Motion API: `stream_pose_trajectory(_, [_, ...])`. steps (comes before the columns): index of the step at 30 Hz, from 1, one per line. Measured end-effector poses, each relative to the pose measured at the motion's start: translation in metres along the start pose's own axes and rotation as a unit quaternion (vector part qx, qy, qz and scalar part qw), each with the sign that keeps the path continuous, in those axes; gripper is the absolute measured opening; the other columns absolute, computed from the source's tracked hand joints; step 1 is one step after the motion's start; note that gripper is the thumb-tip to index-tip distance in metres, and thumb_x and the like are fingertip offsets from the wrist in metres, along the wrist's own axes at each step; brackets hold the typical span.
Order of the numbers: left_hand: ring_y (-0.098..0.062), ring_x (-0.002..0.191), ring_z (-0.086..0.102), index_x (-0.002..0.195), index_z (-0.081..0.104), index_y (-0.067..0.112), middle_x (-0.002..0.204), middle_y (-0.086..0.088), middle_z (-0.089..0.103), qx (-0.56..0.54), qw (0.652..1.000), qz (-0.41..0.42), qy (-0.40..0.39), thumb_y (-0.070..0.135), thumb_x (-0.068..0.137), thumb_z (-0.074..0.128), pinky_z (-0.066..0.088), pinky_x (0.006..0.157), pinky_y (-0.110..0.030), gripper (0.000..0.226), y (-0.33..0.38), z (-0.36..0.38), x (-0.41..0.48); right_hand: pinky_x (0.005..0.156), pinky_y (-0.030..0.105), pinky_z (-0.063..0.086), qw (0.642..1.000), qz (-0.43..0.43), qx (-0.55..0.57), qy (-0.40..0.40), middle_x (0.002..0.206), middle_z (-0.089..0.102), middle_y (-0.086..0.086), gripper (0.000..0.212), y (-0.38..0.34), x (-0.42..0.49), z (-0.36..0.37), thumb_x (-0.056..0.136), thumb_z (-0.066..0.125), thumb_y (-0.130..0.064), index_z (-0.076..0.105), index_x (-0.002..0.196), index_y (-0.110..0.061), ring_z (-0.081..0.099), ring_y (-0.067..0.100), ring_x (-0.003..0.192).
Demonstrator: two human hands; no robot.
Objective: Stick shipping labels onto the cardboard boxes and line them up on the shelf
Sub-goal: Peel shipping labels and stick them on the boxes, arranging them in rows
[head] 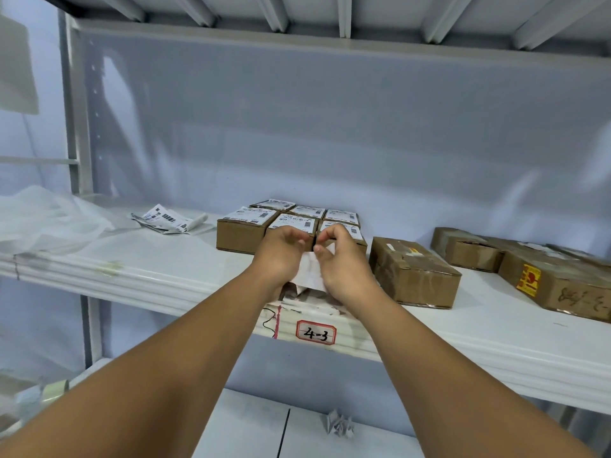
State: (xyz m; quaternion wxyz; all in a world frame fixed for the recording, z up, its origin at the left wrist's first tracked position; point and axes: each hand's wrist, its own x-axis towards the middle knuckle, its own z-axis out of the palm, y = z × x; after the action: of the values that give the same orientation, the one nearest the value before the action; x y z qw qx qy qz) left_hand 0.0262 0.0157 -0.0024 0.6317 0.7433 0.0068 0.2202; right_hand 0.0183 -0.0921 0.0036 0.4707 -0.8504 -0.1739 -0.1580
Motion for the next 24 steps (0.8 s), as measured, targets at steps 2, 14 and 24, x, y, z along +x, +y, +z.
stream_pose_trajectory(2, [-0.011, 0.086, 0.056, 0.1, 0.063, 0.015, 0.107, 0.001, 0.063, 0.002, 1.0, 0.006, 0.009, 0.008, 0.098, 0.044, 0.042, 0.064, -0.02, 0.02, 0.0, 0.0, -0.001, 0.05, 0.026, 0.033, 1.0, -0.005, -0.007, -0.004, 0.072, 0.049, -0.002, 0.006, 0.001, 0.0, -0.001, 0.099, 0.044, -0.018, 0.043, 0.095, -0.022, 0.042, 0.016, 0.055])
stream_pose_trajectory(14, [-0.013, 0.089, 0.055, 0.094, 0.062, 0.016, 0.1, 0.002, 0.061, 0.017, 1.0, 0.002, 0.023, 0.008, 0.095, 0.049, 0.04, 0.063, -0.016, 0.015, 0.0, 0.002, -0.001, 0.048, 0.026, 0.03, 0.999, -0.017, -0.028, -0.016, 0.072, 0.05, -0.001, 0.005, 0.004, -0.001, -0.007, 0.099, 0.045, -0.018, 0.043, 0.096, -0.022, 0.04, 0.015, 0.053])
stream_pose_trajectory(24, [-0.013, 0.091, 0.054, 0.094, 0.059, 0.018, 0.1, 0.004, 0.06, 0.044, 0.999, 0.009, 0.018, 0.01, 0.095, 0.049, 0.04, 0.064, -0.019, 0.013, -0.002, 0.002, -0.001, 0.044, 0.025, 0.026, 1.0, -0.009, -0.003, -0.027, 0.065, 0.042, -0.002, 0.009, 0.007, -0.006, -0.013, 0.1, 0.043, -0.016, 0.043, 0.092, -0.02, 0.035, 0.014, 0.049])
